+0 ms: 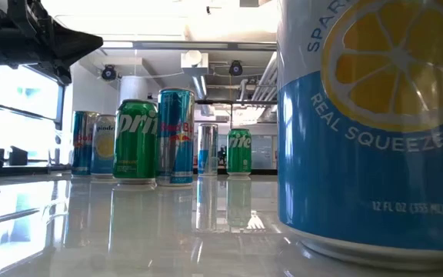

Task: Sort soda cans
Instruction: Put the top right blue white can into the top right transparent bin, then put the top blue white can into the top right transparent bin

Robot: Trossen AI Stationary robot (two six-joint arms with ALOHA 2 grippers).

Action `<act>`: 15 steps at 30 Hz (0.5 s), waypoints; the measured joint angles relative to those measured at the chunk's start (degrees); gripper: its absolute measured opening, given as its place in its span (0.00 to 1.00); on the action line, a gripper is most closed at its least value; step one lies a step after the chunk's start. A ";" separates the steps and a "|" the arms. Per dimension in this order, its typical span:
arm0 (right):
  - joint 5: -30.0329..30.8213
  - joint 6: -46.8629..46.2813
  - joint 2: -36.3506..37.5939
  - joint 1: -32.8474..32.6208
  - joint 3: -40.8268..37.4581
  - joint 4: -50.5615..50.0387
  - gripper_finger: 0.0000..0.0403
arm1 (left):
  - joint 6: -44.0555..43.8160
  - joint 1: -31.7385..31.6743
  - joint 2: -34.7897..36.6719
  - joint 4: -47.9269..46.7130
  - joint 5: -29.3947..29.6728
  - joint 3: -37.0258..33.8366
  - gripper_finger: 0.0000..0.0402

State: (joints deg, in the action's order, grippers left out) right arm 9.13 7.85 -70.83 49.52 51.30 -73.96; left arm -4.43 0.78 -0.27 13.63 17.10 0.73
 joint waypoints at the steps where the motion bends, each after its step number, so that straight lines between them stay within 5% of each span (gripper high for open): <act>1: 0.00 -0.03 0.00 0.00 0.47 -0.42 0.84 | 0.00 0.00 0.00 0.02 0.00 0.00 0.00; 8: 0.16 -1.36 0.00 0.00 5.30 -2.54 0.84 | 0.01 0.00 0.00 0.00 0.01 0.00 0.00; 15: 8.74 -2.40 0.01 -0.04 13.10 -5.22 0.84 | 0.07 0.00 0.00 0.00 0.07 0.00 0.00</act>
State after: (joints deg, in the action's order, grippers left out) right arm 17.86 5.45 -70.82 49.48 64.40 -79.18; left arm -4.36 0.78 -0.27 13.63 17.17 0.73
